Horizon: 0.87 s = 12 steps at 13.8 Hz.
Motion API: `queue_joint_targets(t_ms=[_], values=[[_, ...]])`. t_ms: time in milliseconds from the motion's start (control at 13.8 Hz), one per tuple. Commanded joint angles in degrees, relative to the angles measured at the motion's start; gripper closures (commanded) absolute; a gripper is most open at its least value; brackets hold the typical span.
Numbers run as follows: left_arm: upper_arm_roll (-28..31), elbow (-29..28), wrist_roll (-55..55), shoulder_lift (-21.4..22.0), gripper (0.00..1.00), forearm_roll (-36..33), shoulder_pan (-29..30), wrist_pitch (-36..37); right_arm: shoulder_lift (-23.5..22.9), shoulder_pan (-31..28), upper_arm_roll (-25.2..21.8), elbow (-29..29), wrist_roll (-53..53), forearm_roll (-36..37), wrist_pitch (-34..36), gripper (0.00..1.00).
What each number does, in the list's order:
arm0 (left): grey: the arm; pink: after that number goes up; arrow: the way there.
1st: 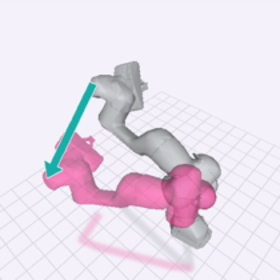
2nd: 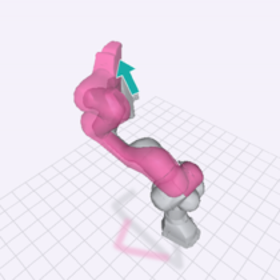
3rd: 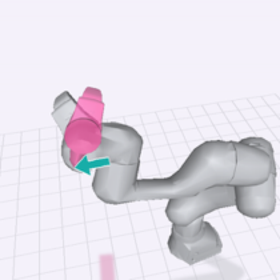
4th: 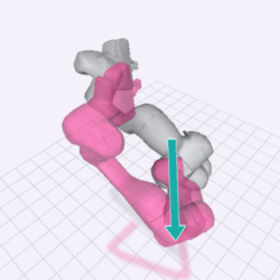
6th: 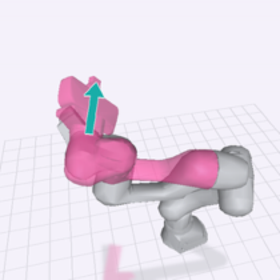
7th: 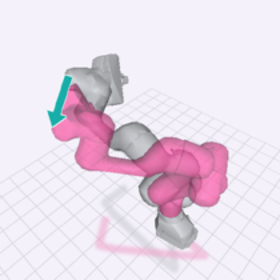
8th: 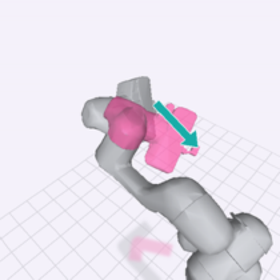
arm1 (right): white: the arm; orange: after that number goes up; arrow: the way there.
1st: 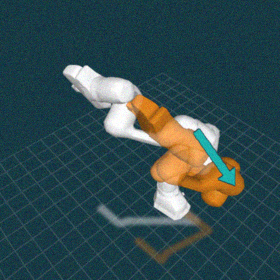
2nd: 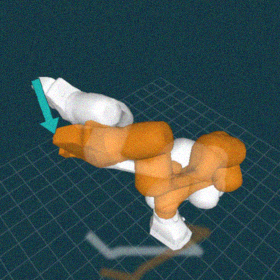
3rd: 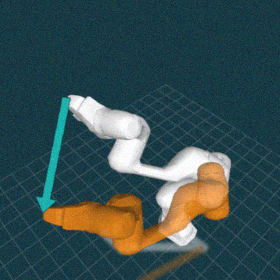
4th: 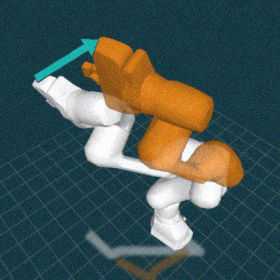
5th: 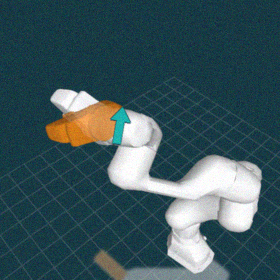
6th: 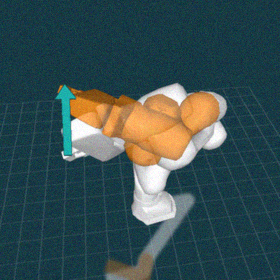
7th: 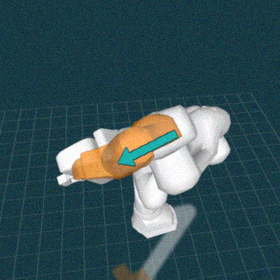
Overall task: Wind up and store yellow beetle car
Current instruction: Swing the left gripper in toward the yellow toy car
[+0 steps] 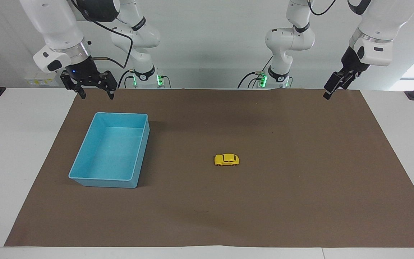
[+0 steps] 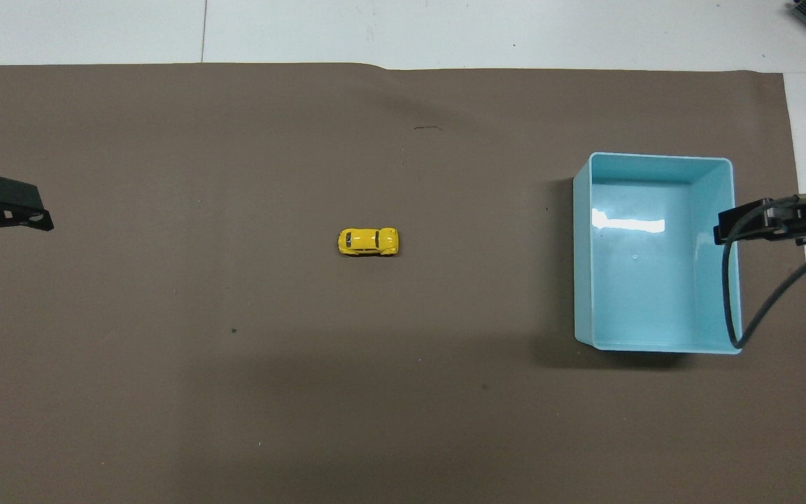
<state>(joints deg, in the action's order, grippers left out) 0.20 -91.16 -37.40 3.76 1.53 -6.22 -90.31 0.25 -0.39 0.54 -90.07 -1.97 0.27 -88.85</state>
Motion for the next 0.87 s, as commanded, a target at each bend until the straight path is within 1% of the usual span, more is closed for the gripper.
queue_joint_targets(t_ms=[0,795], values=[[0.6,-1.1,-4.4,0.6,0.00,0.4,-0.7,-1.2,0.0,-0.6,0.1,-0.1,1.4,-0.3,0.0,0.00],[0.7,-1.2,-5.9,0.7,0.00,0.4,0.0,-1.4,0.0,-0.6,0.0,-0.1,1.4,-0.3,0.1,0.00]])
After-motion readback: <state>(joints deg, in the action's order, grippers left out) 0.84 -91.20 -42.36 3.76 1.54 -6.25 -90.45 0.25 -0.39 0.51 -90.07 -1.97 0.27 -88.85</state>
